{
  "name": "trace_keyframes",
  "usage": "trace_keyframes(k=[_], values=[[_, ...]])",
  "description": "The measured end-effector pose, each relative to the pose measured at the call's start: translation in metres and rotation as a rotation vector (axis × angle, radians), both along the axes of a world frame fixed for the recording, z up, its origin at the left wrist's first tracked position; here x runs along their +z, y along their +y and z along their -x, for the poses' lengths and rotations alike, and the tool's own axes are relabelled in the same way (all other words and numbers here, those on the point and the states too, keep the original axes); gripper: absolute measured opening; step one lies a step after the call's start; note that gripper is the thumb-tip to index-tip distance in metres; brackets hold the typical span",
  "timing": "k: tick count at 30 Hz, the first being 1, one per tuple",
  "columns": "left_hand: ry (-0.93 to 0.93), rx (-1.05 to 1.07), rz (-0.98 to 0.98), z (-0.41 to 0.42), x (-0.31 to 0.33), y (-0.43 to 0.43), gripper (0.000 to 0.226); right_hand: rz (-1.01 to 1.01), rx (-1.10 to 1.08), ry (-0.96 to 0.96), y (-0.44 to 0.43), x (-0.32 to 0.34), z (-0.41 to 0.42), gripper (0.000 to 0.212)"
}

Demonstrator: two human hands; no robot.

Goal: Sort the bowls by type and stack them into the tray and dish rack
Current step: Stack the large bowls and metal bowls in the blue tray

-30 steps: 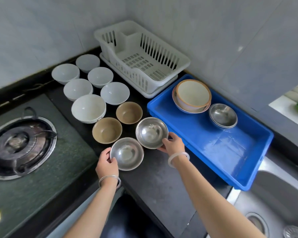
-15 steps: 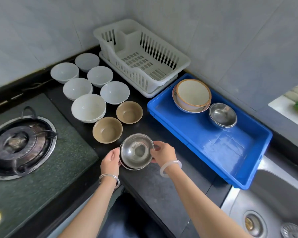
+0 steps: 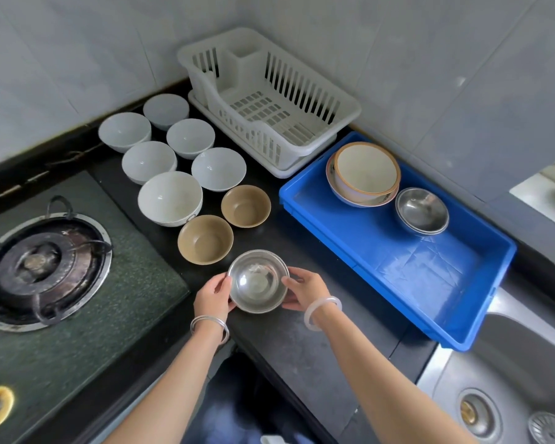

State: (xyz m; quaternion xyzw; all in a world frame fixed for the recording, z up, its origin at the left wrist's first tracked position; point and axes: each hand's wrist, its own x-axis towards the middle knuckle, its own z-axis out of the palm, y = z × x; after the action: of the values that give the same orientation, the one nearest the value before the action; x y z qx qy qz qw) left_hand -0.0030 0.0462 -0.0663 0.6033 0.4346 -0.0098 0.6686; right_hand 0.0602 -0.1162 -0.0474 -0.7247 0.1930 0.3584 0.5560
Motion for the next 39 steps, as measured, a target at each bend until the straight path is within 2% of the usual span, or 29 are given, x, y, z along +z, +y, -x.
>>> trace_keyframes(k=[12, 16, 18, 21, 25, 28, 31, 33, 35, 39], values=[[-0.192, -0.253, 0.062, -0.088, 0.061, -0.058, 0.013, -0.212, -0.354, -0.181, -0.075, 0.041, -0.038, 0.027], [-0.207, -0.338, 0.151, -0.130, 0.079, -0.104, 0.011, -0.175, -0.494, -0.268, -0.120, 0.055, -0.057, 0.022], [-0.211, -0.407, 0.147, -0.151, 0.085, -0.130, 0.004, -0.149, -0.561, -0.304, -0.142, 0.058, -0.069, 0.020], [-0.236, -0.496, 0.160, -0.180, 0.090, -0.169, 0.006, -0.107, -0.681, -0.340, -0.174, 0.062, -0.088, 0.020], [-0.227, -0.633, 0.049, -0.220, 0.089, -0.214, 0.021, -0.019, -0.780, -0.363, -0.211, 0.065, -0.111, 0.016], [-0.194, -0.761, -0.053, -0.244, 0.089, -0.238, 0.021, 0.014, -0.814, -0.369, -0.231, 0.064, -0.129, 0.012], [-0.186, -0.830, -0.210, -0.260, 0.085, -0.253, 0.032, 0.074, -0.798, -0.360, -0.242, 0.057, -0.148, 0.012], [-0.183, -0.865, -0.322, -0.266, 0.081, -0.258, 0.024, 0.121, -0.791, -0.339, -0.247, 0.050, -0.158, 0.018], [-0.188, -0.878, -0.406, -0.269, 0.077, -0.263, 0.029, 0.164, -0.774, -0.317, -0.249, 0.044, -0.166, 0.025], [-0.182, -0.895, -0.513, -0.267, 0.071, -0.269, 0.030, 0.304, -0.675, -0.322, -0.249, 0.034, -0.171, 0.024]])
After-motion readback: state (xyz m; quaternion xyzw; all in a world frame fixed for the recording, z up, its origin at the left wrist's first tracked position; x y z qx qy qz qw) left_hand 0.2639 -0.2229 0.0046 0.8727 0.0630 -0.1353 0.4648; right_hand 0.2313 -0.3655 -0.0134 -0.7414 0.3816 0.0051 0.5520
